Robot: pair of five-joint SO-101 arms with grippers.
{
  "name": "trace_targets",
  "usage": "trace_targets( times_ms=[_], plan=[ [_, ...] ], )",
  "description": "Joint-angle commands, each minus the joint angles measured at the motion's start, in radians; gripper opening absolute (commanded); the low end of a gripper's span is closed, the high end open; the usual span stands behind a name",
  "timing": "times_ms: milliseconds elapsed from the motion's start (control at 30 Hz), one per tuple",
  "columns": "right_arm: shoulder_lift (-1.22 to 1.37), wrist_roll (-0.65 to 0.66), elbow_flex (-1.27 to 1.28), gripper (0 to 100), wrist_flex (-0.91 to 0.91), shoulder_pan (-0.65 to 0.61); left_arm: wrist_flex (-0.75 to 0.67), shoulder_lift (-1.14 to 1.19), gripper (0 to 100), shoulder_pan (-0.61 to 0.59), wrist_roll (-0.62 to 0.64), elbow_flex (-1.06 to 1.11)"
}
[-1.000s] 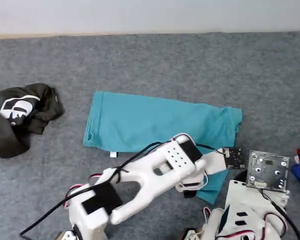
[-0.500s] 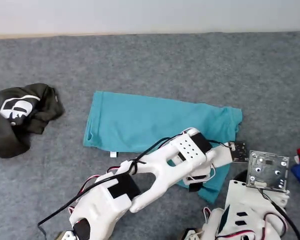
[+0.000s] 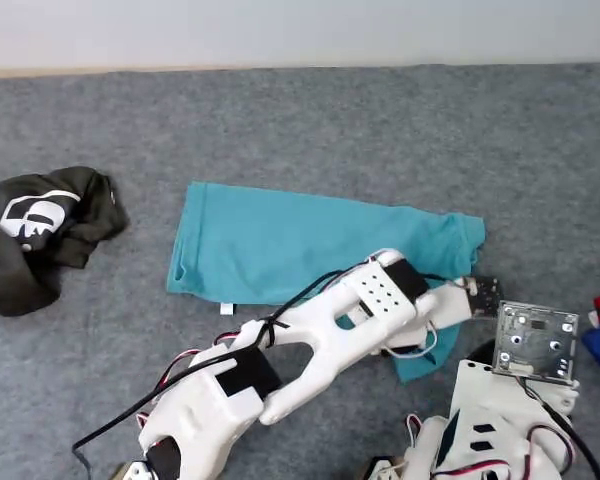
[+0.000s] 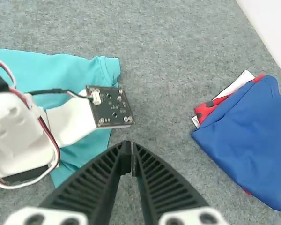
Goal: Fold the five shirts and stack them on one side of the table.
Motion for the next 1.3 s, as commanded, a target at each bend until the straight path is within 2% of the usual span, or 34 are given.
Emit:
trace_targets(
  times_ms=[0, 333, 767, 1000, 1267],
  plan=[
    [-0.002, -0.012, -0.037, 0.9, -0.007, 0.008, 0.011, -0.083, 0, -0.049, 0.0, -0.091],
    [-0.002, -0.012, -0.034, 0.9, -0.007, 0.008, 0.014, 0.034, 0, -0.183, 0.002, -0.317],
    [-0.002, -0.012, -0.034, 0.9, -0.002, 0.008, 0.049, 0.186, 1, -0.218, 0.005, -0.542],
    [-0.002, -0.012, -0.034, 0.9, 0.002, 0.008, 0.049, 0.226, 16, -0.31, 0.077, -0.657],
    [-0.002, -0.012, -0.034, 0.9, 0.002, 0.008, 0.049, 0.285, 17, -0.364, 0.031, -0.734]
  ],
)
